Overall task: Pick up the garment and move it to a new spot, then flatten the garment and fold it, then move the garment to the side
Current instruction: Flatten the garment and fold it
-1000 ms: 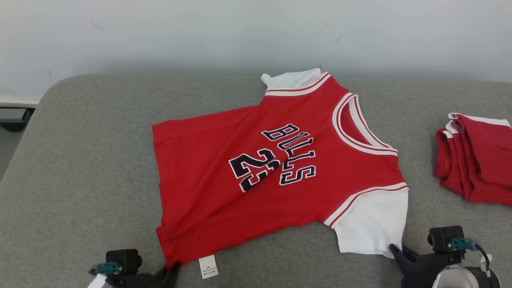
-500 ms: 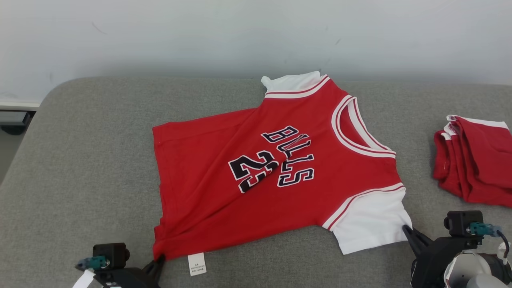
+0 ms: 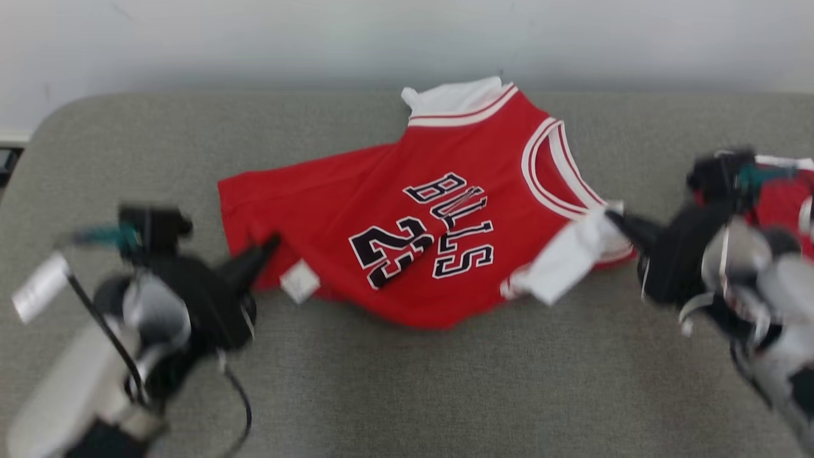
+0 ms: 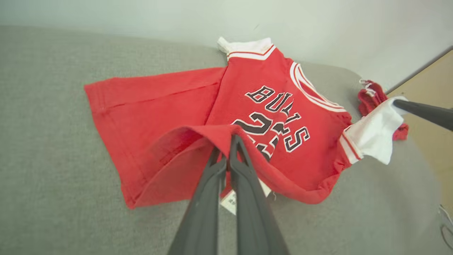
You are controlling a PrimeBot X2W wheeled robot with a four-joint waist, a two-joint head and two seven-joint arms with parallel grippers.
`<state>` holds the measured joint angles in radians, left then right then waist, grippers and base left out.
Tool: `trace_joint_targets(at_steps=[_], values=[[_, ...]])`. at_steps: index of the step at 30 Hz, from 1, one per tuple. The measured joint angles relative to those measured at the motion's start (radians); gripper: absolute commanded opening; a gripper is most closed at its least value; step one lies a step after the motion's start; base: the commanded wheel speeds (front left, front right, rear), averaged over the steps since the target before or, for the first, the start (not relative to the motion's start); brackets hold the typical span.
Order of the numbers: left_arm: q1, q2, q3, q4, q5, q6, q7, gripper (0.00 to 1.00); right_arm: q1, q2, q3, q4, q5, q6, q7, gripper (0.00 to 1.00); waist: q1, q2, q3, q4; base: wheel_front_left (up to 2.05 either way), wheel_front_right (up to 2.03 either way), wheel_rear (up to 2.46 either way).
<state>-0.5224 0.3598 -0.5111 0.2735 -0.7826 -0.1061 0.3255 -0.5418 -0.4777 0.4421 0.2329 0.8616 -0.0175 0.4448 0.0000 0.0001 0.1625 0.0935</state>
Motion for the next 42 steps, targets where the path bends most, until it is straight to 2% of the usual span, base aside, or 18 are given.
trace_joint_targets(at_steps=[2, 4, 6, 7, 8, 9, 11, 14, 17, 20, 23, 27, 28, 34, 42], values=[[-0.110, -0.014, 0.020, 0.028, -0.067, -0.005, 0.076, 0.00, -0.120, 0.015, -0.003, 0.059, 0.023, -0.006, 0.087, 0.00, 0.0001, 0.0001, 0.024, -0.005, 0.00, 0.00, 0.00], [-0.247, -0.037, 0.045, 0.079, -0.112, -0.007, 0.144, 0.00, -0.256, 0.038, -0.017, 0.130, 0.043, -0.040, 0.160, 0.00, 0.0002, 0.0001, 0.050, -0.010, 0.00, 0.00, 0.00], [-0.407, -0.042, 0.053, 0.132, -0.101, -0.006, 0.188, 0.00, -0.421, 0.059, -0.032, 0.197, 0.018, -0.068, 0.183, 0.00, 0.0003, 0.0002, 0.076, -0.015, 0.00, 0.00, 0.00], [-0.497, -0.044, 0.074, 0.151, -0.073, -0.002, 0.178, 0.00, -0.507, 0.062, -0.049, 0.208, -0.032, -0.072, 0.168, 0.00, 0.0004, 0.0002, 0.090, -0.018, 0.00, 0.00, 0.00], [-0.582, -0.054, 0.116, 0.158, -0.032, 0.006, 0.146, 0.00, -0.589, 0.060, -0.066, 0.209, -0.088, -0.072, 0.138, 0.00, 0.0005, 0.0002, 0.104, -0.020, 0.00, 0.00, 0.00], [-0.735, -0.083, 0.203, 0.159, 0.012, 0.028, 0.043, 0.00, -0.729, 0.070, -0.114, 0.204, -0.161, -0.072, 0.029, 0.00, 0.0004, 0.0001, 0.131, -0.025, 0.00, 0.00, 0.00], [-0.867, -0.117, 0.262, 0.143, 0.009, 0.045, -0.070, 0.00, -0.854, 0.085, -0.145, 0.175, -0.185, -0.070, -0.106, 0.00, 0.0003, 0.0001, 0.160, -0.029, 0.00, 0.00, 0.00], [-0.910, -0.125, 0.279, 0.048, 0.025, 0.023, -0.195, 0.00, -0.922, 0.084, -0.147, 0.052, -0.230, -0.015, -0.284, 0.00, -0.0001, -0.0001, 0.203, -0.033, 0.00, 0.00, 0.00], [-0.767, -0.104, 0.267, 0.054, 0.039, 0.004, -0.269, 0.00, -0.807, 0.098, -0.113, 0.021, -0.249, 0.046, -0.415, 0.00, 0.0000, -0.0002, 0.240, -0.035, 0.00, 0.00, 0.00], [-0.502, -0.107, 0.220, 0.127, 0.001, -0.002, -0.282, 0.00, -0.541, 0.090, -0.090, 0.052, -0.247, 0.068, -0.476, 0.00, 0.0012, 0.0005, 0.250, -0.037, 0.00, 0.00, 0.00], [-0.329, -0.086, 0.159, 0.176, 0.012, -0.012, -0.293, 0.00, -0.352, 0.072, -0.101, 0.059, -0.238, 0.069, -0.542, 0.00, 0.0009, 0.0004, 0.235, -0.038, 0.00, 0.00, 0.00], [-0.249, -0.019, 0.138, 0.230, 0.022, -0.018, -0.326, 0.00, -0.209, 0.070, -0.123, 0.057, -0.214, 0.061, -0.618, 0.00, -0.0007, -0.0003, 0.196, -0.039, 0.00, 0.00, 0.00], [-0.249, -0.019, 0.138, 0.230, 0.022, -0.018, -0.326, 0.00, -0.209, 0.070, -0.123, 0.057, -0.214, 0.061, -0.618, 0.00, -0.0007, -0.0003, 0.196, -0.039, 0.00, 0.00, 0.00], [-0.123, -0.015, 0.067, 0.288, 0.036, -0.018, -0.353, 0.00, 0.018, 0.080, -0.113, 0.094, -0.187, 0.063, -0.660, 0.00, -0.0003, -0.0002, 0.133, -0.045, 0.00, 0.00, 0.00], [0.008, 0.026, -0.096, 0.287, 0.121, -0.019, -0.378, 0.00, 0.231, 0.070, -0.064, 0.106, -0.175, 0.079, -0.656, 0.00, -0.0002, -0.0002, 0.034, -0.052, 0.00, 0.00, 0.00]])
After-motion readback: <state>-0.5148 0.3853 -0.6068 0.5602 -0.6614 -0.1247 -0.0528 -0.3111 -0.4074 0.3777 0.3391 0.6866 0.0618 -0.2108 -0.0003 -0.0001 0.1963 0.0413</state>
